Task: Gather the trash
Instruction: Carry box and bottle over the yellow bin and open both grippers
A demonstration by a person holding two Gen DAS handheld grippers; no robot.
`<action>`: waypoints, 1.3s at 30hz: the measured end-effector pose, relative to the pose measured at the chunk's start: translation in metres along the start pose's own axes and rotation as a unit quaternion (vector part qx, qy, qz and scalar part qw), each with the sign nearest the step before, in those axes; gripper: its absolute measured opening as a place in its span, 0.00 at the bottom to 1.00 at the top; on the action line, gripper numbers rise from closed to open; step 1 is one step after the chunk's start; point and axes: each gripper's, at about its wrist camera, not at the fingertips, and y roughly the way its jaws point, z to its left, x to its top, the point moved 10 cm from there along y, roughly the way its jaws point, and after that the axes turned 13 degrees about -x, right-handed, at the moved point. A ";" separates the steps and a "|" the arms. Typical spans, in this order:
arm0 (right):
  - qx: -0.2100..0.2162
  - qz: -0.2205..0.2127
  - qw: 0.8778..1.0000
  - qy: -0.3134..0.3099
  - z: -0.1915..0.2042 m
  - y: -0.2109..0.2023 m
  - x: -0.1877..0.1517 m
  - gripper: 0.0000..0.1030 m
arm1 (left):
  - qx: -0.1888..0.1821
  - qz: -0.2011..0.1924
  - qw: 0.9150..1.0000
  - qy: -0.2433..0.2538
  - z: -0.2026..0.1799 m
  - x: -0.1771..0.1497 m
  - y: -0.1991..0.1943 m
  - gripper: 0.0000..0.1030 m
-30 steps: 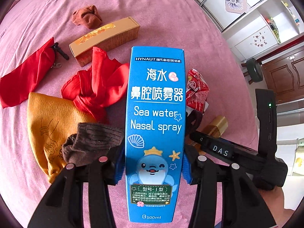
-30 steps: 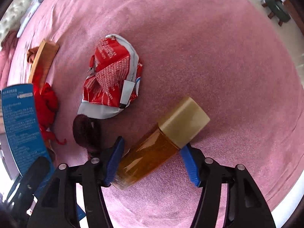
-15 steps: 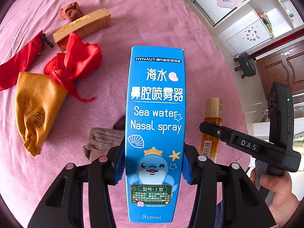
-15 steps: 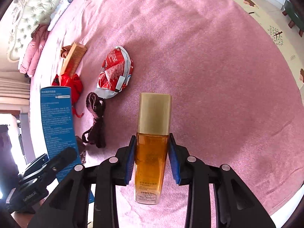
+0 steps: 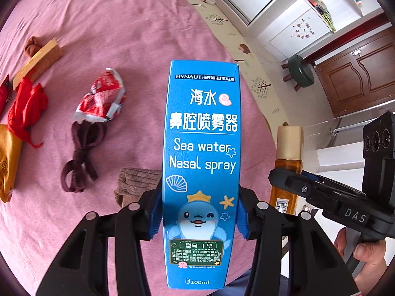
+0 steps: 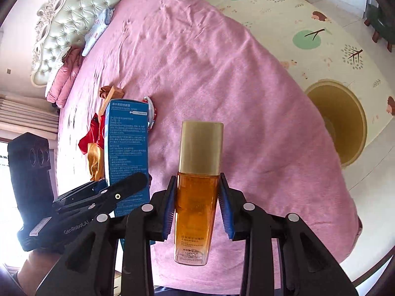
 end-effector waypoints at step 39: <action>-0.033 -0.024 0.984 0.171 -0.271 -0.019 0.112 0.43 | -0.010 0.094 0.985 0.145 -0.200 0.114 0.208 0.83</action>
